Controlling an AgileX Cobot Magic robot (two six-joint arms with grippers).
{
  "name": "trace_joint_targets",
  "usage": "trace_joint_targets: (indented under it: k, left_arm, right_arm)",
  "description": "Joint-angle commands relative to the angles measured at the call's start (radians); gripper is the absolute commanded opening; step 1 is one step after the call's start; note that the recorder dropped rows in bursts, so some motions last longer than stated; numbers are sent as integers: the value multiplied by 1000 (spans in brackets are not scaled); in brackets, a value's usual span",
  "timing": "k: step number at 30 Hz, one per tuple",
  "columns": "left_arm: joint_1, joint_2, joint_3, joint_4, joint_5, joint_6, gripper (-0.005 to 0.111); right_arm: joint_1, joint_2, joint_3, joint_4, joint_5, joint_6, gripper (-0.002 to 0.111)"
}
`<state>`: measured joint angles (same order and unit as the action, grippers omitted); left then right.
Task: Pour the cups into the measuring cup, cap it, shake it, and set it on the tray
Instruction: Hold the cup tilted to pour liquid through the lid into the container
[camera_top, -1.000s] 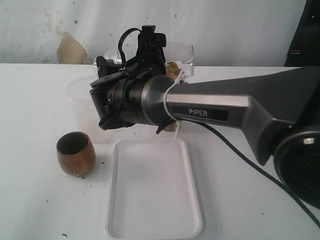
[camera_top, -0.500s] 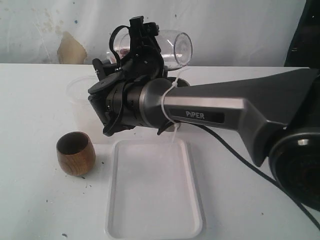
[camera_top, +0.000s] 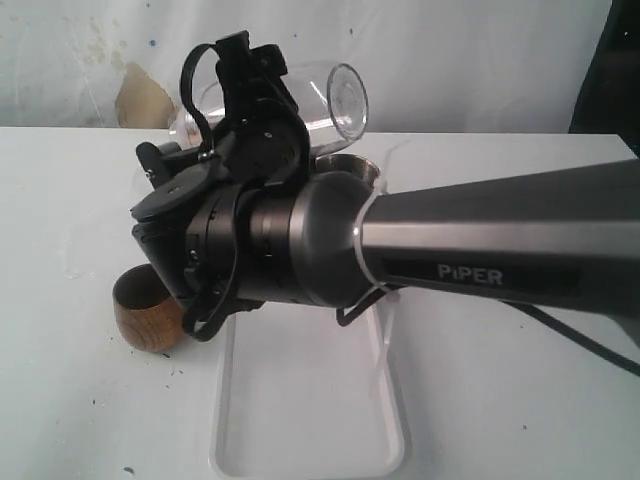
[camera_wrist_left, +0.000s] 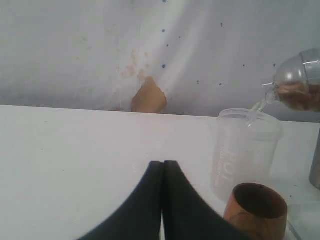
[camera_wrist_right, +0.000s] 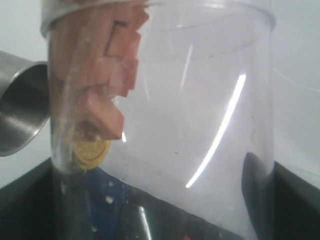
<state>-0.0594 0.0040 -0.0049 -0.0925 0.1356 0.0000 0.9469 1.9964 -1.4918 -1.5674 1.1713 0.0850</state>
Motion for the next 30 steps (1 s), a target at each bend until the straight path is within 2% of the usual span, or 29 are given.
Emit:
trace_joint_targets:
  k: [1, 7, 30]
  left_arm:
    - [-3, -4, 5, 4, -10, 0, 0]
    - [-3, -4, 5, 4, -10, 0, 0]
    - [-3, -4, 5, 4, -10, 0, 0]
  right_arm:
    - [6, -35, 4, -88, 50, -8, 0]
    - [20, -39, 4, -99, 50, -108, 0]
    - [40, -45, 4, -177, 50, -242, 0]
